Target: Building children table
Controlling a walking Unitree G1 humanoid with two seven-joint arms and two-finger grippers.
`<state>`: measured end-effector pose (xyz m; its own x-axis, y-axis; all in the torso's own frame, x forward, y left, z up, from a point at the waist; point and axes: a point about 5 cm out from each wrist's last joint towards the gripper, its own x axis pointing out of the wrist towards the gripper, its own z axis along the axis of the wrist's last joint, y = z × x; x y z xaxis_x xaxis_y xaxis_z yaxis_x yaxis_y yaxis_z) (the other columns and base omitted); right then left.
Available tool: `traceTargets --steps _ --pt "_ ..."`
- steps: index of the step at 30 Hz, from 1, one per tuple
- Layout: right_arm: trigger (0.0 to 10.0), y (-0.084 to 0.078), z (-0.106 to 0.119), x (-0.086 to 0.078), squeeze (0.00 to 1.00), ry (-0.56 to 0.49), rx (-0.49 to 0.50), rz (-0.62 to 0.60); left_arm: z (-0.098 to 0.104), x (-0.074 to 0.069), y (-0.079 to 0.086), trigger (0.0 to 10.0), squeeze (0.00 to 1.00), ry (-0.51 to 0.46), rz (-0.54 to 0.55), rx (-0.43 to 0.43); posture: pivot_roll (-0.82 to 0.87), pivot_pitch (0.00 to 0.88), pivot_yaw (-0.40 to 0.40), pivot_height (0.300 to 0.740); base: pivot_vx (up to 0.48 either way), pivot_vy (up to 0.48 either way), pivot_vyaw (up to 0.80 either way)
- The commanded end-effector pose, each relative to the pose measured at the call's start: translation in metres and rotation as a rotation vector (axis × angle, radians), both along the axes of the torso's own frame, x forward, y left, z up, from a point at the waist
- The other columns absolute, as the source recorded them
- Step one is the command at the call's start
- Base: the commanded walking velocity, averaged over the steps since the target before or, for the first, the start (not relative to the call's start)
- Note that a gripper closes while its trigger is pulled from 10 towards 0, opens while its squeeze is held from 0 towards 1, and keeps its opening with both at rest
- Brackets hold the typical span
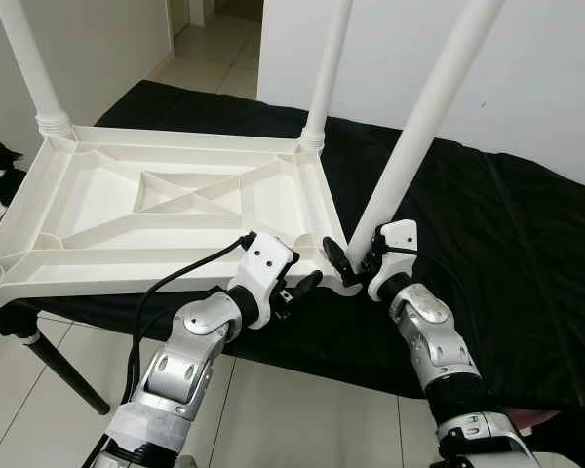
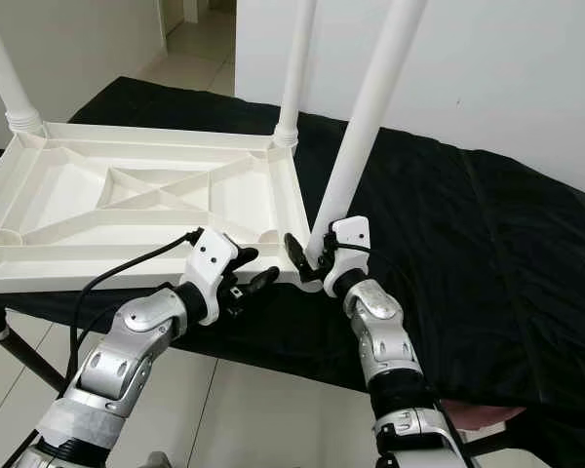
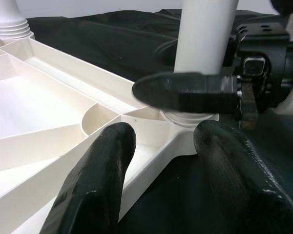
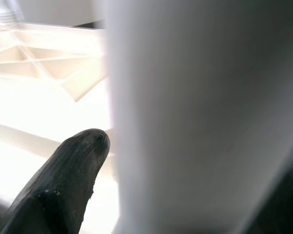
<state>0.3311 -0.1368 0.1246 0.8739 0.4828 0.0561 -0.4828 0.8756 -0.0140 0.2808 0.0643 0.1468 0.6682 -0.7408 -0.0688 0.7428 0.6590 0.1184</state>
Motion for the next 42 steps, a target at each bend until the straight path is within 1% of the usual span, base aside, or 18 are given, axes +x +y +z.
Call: traceTargets --steps 1,2,3,5,6,7,11,12,13,24,25,30,33,37,38,39,41,42 --pt "10.0 -0.002 0.001 0.003 0.0 -0.004 -0.009 0.055 0.002 0.002 -0.003 10.0 0.0 -0.005 0.022 0.009 0.0 0.0 -0.078 0.74 0.0 0.0 0.0" --pt "10.0 -0.002 0.001 0.003 0.0 -0.004 -0.009 0.055 0.002 0.002 -0.003 10.0 0.0 -0.005 0.022 0.009 0.0 0.0 -0.078 0.74 0.0 0.0 0.0" --pt "10.0 -0.001 0.0 0.008 0.0 0.013 -0.02 0.126 0.002 0.002 -0.003 10.0 0.0 -0.006 0.017 0.01 0.0 0.0 -0.074 0.74 0.0 0.0 0.0" --pt "10.0 -0.001 0.0 0.008 0.0 0.013 -0.02 0.126 0.002 0.002 -0.003 10.0 0.0 -0.006 0.017 0.01 0.0 0.0 -0.074 0.74 0.0 0.0 0.0" --pt "10.0 -0.001 -0.001 0.009 0.0 0.018 -0.029 0.146 0.003 0.003 -0.003 10.0 0.0 -0.007 0.016 0.011 0.0 0.0 -0.074 0.74 0.0 0.0 0.0" --pt "8.6 -0.001 -0.002 0.011 0.0 0.026 -0.036 0.165 0.003 0.003 -0.003 10.0 0.0 -0.007 0.016 0.012 0.01 0.0 -0.071 0.74 0.0 0.0 0.0" --pt "8.6 -0.001 -0.003 0.012 0.0 0.032 -0.039 0.178 0.003 0.003 -0.003 10.0 0.0 -0.007 0.017 0.014 0.01 0.0 -0.073 0.74 0.0 0.0 0.0" --pt "3.9 -0.001 -0.005 0.013 0.0 0.041 -0.043 0.196 0.003 0.002 -0.002 10.0 0.0 -0.007 0.017 0.014 0.01 0.0 -0.073 0.74 0.0 0.0 0.0" --pt "0.0 -0.002 -0.007 0.013 0.0 0.052 -0.045 0.209 0.003 0.002 -0.002 10.0 0.0 -0.007 0.019 0.015 0.02 0.0 -0.076 0.74 0.0 0.0 0.0" --pt "0.0 -0.006 -0.018 0.009 0.0 0.087 -0.042 0.228 0.003 0.002 -0.001 10.0 0.0 -0.005 0.023 0.014 0.02 0.0 -0.075 0.74 0.0 0.0 0.0" --pt "10.0 -0.007 -0.019 0.008 0.0 0.094 -0.039 0.219 0.003 0.002 -0.001 10.0 0.0 -0.005 0.022 0.015 0.01 0.0 -0.072 0.74 0.0 0.0 0.0" --pt "10.0 -0.007 -0.021 0.008 0.0 0.1 -0.029 0.197 0.003 0.002 -0.002 10.0 0.0 -0.005 0.019 0.015 0.01 0.0 -0.072 0.74 0.0 0.0 0.0" --pt "10.0 -0.005 -0.02 0.007 0.0 0.095 -0.022 0.154 0.002 0.002 -0.003 10.0 0.0 -0.003 0.015 0.014 0.0 0.0 -0.074 0.74 0.0 0.0 0.0" --pt "10.0 0.001 -0.016 0.003 0.0 0.071 0.037 0.119 0.001 0.0 -0.005 10.0 0.0 0.003 0.013 0.01 -0.01 0.0 -0.08 0.74 0.0 0.0 0.0" --pt "10.0 0.004 -0.015 0.002 0.0 0.064 0.032 0.083 0.0 -0.001 -0.005 10.0 0.0 0.007 0.013 0.007 -0.01 0.0 -0.082 0.74 0.0 0.0 0.0" --pt "10.0 0.004 -0.015 0.002 0.0 0.064 0.032 0.083 0.0 -0.001 -0.005 10.0 0.0 0.007 0.013 0.007 -0.01 0.0 -0.082 0.74 0.0 0.0 0.0" --pt "10.0 0.007 -0.014 0.001 0.0 0.065 0.031 -0.026 -0.001 -0.002 -0.006 10.0 0.0 0.012 0.013 0.004 -0.01 0.0 -0.085 0.74 0.0 0.0 0.0" --pt "10.0 0.007 -0.014 0.001 0.0 0.065 0.031 -0.026 -0.001 -0.002 -0.006 10.0 0.0 0.012 0.013 0.004 -0.01 0.0 -0.085 0.74 0.0 0.0 0.0"
